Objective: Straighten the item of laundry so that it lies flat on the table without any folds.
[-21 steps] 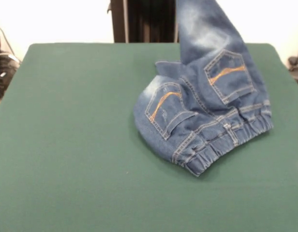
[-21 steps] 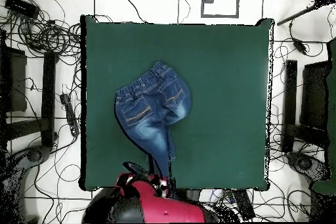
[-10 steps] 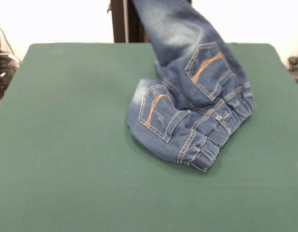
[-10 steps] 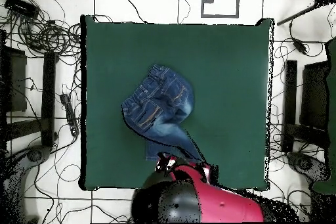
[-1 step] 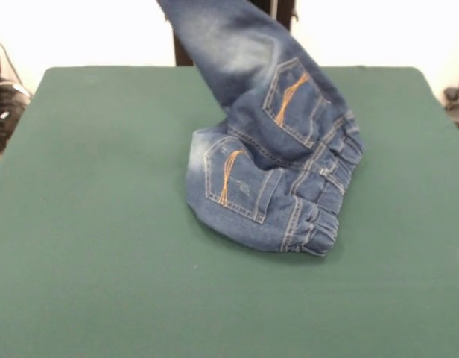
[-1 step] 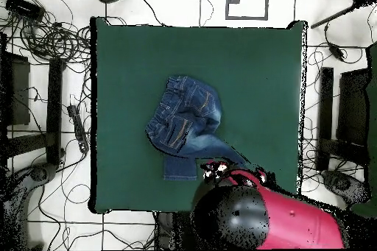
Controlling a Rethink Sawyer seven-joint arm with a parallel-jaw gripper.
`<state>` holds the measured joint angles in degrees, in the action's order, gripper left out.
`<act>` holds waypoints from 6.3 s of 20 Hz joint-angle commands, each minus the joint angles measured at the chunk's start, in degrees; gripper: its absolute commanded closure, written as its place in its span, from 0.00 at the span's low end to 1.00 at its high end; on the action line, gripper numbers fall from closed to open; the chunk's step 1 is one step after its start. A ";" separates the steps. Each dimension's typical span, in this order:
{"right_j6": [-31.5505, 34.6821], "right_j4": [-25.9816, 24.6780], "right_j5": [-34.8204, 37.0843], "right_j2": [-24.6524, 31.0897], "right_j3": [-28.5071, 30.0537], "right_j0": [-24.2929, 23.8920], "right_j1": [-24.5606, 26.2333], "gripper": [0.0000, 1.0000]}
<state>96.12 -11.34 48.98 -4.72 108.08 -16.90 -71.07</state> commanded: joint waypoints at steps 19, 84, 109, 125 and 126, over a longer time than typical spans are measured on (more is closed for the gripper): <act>-2.39 -10.42 -27.00 19.54 4.10 -4.65 21.20 1.00; 0.10 -6.37 -18.98 23.42 12.50 -4.50 9.16 1.00; 2.51 2.26 -6.45 24.00 10.01 0.55 5.02 1.00; 3.07 0.76 -13.83 22.42 12.39 0.68 5.45 1.00; 2.87 1.73 -11.16 22.15 12.30 1.32 3.00 1.00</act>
<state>96.12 -12.44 29.60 15.77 116.39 -18.09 -63.43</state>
